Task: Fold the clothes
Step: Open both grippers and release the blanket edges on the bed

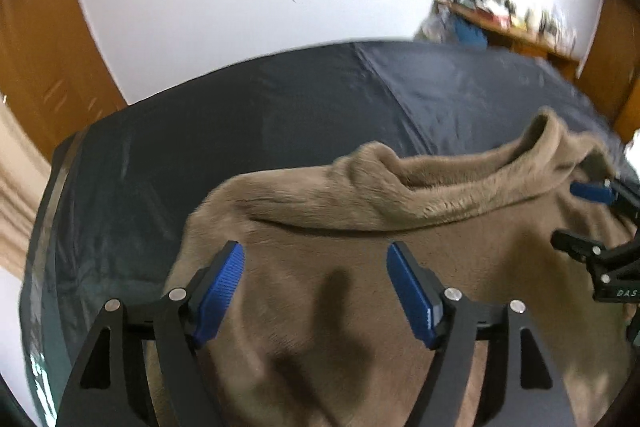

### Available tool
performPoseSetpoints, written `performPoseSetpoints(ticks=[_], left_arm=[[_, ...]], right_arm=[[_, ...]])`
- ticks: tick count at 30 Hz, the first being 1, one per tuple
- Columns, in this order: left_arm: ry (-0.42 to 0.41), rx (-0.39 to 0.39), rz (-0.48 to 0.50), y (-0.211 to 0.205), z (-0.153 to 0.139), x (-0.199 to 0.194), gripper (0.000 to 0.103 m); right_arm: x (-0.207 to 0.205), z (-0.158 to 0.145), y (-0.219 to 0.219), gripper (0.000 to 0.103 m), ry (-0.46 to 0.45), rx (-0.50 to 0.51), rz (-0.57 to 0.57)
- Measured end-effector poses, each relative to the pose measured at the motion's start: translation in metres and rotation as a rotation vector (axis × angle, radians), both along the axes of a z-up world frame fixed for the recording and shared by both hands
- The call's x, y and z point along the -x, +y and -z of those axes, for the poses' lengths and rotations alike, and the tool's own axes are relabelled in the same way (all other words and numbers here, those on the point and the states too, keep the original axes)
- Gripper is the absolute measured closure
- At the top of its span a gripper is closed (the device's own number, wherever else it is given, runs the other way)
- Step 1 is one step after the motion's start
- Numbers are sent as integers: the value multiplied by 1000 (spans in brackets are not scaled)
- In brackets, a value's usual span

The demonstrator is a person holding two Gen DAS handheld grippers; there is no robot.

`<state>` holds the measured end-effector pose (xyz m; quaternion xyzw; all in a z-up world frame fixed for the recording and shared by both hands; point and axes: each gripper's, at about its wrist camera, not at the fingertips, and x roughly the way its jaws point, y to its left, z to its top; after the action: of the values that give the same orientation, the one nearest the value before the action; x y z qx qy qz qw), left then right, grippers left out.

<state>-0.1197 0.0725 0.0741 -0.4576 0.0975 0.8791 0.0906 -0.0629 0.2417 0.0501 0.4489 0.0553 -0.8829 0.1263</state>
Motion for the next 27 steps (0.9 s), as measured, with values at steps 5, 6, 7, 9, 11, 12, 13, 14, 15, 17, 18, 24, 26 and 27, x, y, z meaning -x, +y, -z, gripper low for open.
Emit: performPoseSetpoints(ticks=[5,6,7,9,11,12,13,14,15,17,18,24,26,27], left_arm=[[-12,87,-28,32,18,35,25],[-1,94,-48,34,18,44,25],[5,92,-67,36,18,54,25],[3,74,-93,40,18,71,25],[3,64,-112,46,19,86,25],[6,74,-110,50,21,91,24],[10,83,-107,54,23,96,24],[16,89,-105,57,25,99,23],[25,91,-103,60,26,100,23],[41,81,-98,59,28,103,21],[43,67,-99,58,30,104,19],[-46,-79,-132,28,29,112,17],[-63,-116,-142,18,20,104,17],[-71,-135,-147,13,15,100,17]], right_arm=[[38,14,14,24,-1,-7,116],[46,13,19,24,9,-4,143],[53,12,24,24,14,9,165],[66,12,30,24,-4,34,189],[81,14,36,24,-9,39,214],[86,17,36,24,-10,34,218],[91,20,37,24,-9,27,221],[95,23,38,23,-8,20,223],[97,24,37,22,-3,12,223],[98,24,36,22,5,6,220],[98,24,37,21,5,11,220],[101,26,32,20,3,6,220],[101,27,32,18,1,8,219],[101,27,32,18,1,7,217]])
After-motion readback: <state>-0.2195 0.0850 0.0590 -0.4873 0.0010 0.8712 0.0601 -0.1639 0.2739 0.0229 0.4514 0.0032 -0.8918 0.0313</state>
